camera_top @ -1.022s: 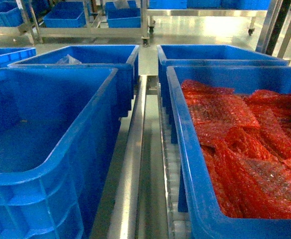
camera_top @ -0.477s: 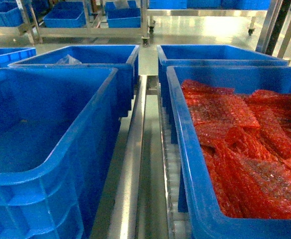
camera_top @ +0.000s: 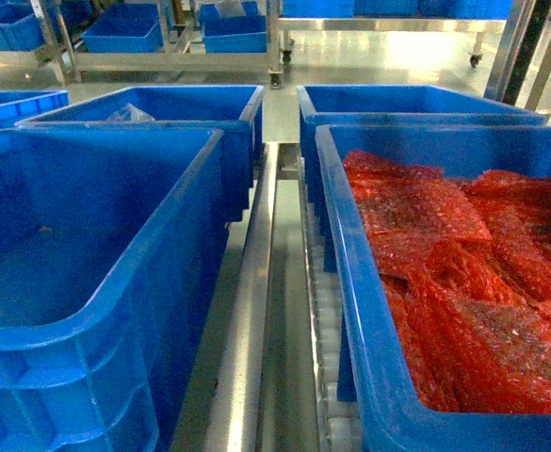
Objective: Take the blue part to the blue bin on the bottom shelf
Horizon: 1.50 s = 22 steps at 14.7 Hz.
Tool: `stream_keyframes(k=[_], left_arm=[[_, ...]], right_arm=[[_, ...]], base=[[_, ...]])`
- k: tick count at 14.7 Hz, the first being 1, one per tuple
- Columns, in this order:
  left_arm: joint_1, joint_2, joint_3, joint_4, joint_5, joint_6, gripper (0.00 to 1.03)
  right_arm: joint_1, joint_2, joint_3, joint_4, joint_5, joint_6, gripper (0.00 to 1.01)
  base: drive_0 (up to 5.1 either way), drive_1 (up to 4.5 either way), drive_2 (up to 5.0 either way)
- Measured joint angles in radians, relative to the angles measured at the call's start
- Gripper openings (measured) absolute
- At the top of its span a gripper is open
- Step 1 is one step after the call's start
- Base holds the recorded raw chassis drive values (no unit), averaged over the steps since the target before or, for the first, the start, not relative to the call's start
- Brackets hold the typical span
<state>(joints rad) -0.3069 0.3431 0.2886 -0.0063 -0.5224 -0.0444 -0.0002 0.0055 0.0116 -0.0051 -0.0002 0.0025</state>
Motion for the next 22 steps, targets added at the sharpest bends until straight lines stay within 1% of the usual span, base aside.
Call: stream_keyframes(k=[3, 6, 7, 8, 9, 10, 11, 12, 13, 17, 18, 19, 20, 22], left_arm=[[0.024, 0.044, 0.008, 0.052, 0.027, 0.003, 0.43], [0.065, 0.141, 0.021, 0.159, 0.079, 0.021, 0.43], [0.08, 0.195, 0.027, 0.213, 0.104, 0.026, 0.43], [0.117, 0.364, 0.057, 0.359, 0.185, 0.022, 0.43], [0.138, 0.669, 0.143, 0.473, 0.299, -0.061, 0.43], [0.112, 0.752, 0.148, 0.5, 0.296, -0.068, 0.43], [0.111, 0.749, 0.153, 0.505, 0.287, -0.072, 0.83], [0.111, 0.749, 0.153, 0.505, 0.287, -0.072, 0.99], [0.111, 0.749, 0.153, 0.505, 0.287, -0.072, 0.97], [0.111, 0.749, 0.153, 0.505, 0.287, -0.072, 0.98], [0.13, 0.747, 0.108, 0.674, 0.342, -0.024, 0.85], [0.15, 0.7, 0.047, 0.725, 0.366, 0.003, 0.73], [0.169, 0.658, -0.006, 0.725, 0.381, 0.019, 0.6], [0.201, 0.582, -0.084, 0.713, 0.411, 0.026, 0.33]], right_arm=[[0.0, 0.0, 0.0, 0.0, 0.0, 0.0, 0.98], [0.0, 0.0, 0.0, 0.0, 0.0, 0.0, 0.98], [0.0, 0.0, 0.0, 0.0, 0.0, 0.0, 0.98], [0.0, 0.0, 0.0, 0.0, 0.0, 0.0, 0.98], [0.0, 0.0, 0.0, 0.0, 0.0, 0.0, 0.98], [0.0, 0.0, 0.0, 0.0, 0.0, 0.0, 0.98], [0.0, 0.0, 0.0, 0.0, 0.0, 0.0, 0.98], [0.0, 0.0, 0.0, 0.0, 0.0, 0.0, 0.98], [0.0, 0.0, 0.0, 0.0, 0.0, 0.0, 0.98], [0.0, 0.0, 0.0, 0.0, 0.0, 0.0, 0.98], [0.0, 0.0, 0.0, 0.0, 0.0, 0.0, 0.98], [0.0, 0.0, 0.0, 0.0, 0.0, 0.0, 0.98], [0.0, 0.0, 0.0, 0.0, 0.0, 0.0, 0.98], [0.0, 0.0, 0.0, 0.0, 0.0, 0.0, 0.98]], base=[[0.0, 0.0, 0.0], [0.0, 0.0, 0.0], [0.0, 0.0, 0.0], [0.0, 0.0, 0.0], [0.0, 0.0, 0.0], [0.0, 0.0, 0.0], [0.0, 0.0, 0.0], [0.0, 0.0, 0.0], [0.0, 0.0, 0.0], [0.0, 0.0, 0.0], [0.0, 0.0, 0.0], [0.0, 0.0, 0.0], [0.0, 0.0, 0.0], [0.0, 0.0, 0.0]])
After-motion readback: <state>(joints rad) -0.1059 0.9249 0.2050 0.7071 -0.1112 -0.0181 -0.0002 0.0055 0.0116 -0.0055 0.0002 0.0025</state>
